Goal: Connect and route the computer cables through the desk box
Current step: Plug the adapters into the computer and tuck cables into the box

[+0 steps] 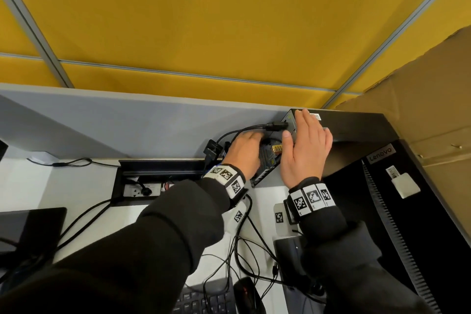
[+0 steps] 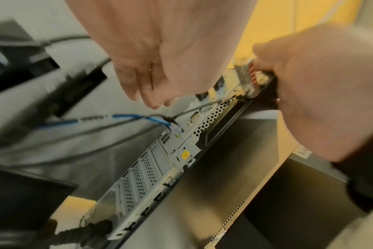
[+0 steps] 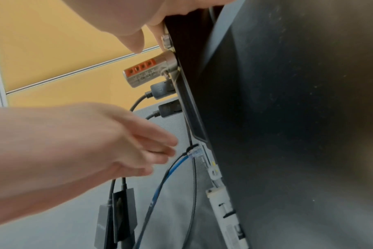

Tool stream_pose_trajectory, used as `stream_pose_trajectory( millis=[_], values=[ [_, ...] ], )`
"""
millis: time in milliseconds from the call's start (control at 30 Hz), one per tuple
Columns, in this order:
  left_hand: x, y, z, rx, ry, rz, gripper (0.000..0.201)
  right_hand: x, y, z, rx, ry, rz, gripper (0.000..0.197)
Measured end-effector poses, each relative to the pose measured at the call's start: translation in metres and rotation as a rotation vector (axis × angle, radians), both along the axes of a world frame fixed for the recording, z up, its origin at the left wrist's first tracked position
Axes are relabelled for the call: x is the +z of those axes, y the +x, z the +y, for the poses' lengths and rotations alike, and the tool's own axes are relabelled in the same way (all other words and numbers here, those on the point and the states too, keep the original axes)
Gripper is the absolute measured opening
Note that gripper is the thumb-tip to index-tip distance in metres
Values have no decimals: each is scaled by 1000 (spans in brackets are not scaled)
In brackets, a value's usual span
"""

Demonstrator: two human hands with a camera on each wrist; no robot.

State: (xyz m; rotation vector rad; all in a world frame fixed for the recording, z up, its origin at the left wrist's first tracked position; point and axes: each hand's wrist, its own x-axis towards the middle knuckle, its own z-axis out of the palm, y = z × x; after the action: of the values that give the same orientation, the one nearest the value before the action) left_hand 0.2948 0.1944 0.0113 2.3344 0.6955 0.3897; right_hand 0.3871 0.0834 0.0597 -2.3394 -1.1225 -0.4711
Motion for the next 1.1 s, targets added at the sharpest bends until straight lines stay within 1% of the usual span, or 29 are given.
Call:
stream_pose_trajectory(
  millis=[67, 100, 167, 200, 267, 300, 333, 367, 400, 433, 500, 533, 567, 600, 633, 700, 767, 800, 867, 967, 1033, 1067, 1100],
  values=[
    [2, -29, 1, -15, -30, -76, 62, -3, -8, -4, 20, 73, 46, 51],
    [1, -48, 2, 11, -77, -120, 62, -6, -17, -9, 32, 134, 88, 51],
    [-8, -87, 6, 114, -218, -170, 52, -17, -38, -22, 77, 275, 189, 53],
    [-16, -107, 9, 169, -272, -156, 44, -24, -49, -31, 95, 323, 219, 53],
    [-33, -146, 14, 258, -326, -56, 30, -41, -65, -46, 93, 343, 250, 48],
    [-41, -164, 12, 279, -341, 11, 26, -52, -70, -54, 78, 327, 307, 43],
    [-51, -178, 12, 288, -360, 73, 23, -63, -71, -59, 48, 290, 406, 34],
    [-61, -190, 9, 285, -395, 128, 21, -75, -69, -65, 4, 208, 545, 25],
    [-72, -201, 3, 276, -435, 176, 21, -87, -69, -72, -60, 63, 684, 17],
    [-83, -210, -3, 262, -467, 211, 23, -97, -70, -79, -111, -123, 794, 16],
    [-98, -219, -21, 207, -521, 272, 25, -115, -74, -95, -157, -450, 1000, 29],
    [-99, -220, -33, 172, -569, 298, 19, -118, -79, -101, -160, -563, 1110, 36],
    [-99, -219, -45, 131, -635, 318, 11, -117, -85, -106, -158, -653, 1223, 42],
    [-97, -215, -56, 88, -690, 350, 8, -113, -92, -110, -148, -721, 1331, 45],
    [-95, -211, -68, 41, -721, 384, 13, -111, -97, -114, -115, -749, 1422, 44],
    [-94, -201, -88, -59, -706, 446, 28, -107, -103, -122, 18, -703, 1502, 37],
    [-96, -192, -104, -154, -643, 506, 44, -103, -104, -129, 153, -611, 1492, 25],
    [-97, -189, -111, -199, -627, 538, 52, -100, -105, -132, 188, -556, 1464, 20],
    [-96, -184, -123, -274, -627, 575, 64, -86, -106, -131, 201, -423, 1407, 18],
    [-92, -180, -136, -367, -594, 552, 75, -55, -105, -129, 204, -218, 1353, 18],
    [-84, -181, -138, -398, -597, 492, 78, -34, -103, -129, 225, -98, 1331, 16],
    [-79, -182, -136, -404, -603, 461, 71, -23, -102, -129, 240, -54, 1330, 16],
    [-74, -184, -132, -409, -588, 432, 59, -14, -100, -129, 253, -25, 1335, 17]
  ],
)
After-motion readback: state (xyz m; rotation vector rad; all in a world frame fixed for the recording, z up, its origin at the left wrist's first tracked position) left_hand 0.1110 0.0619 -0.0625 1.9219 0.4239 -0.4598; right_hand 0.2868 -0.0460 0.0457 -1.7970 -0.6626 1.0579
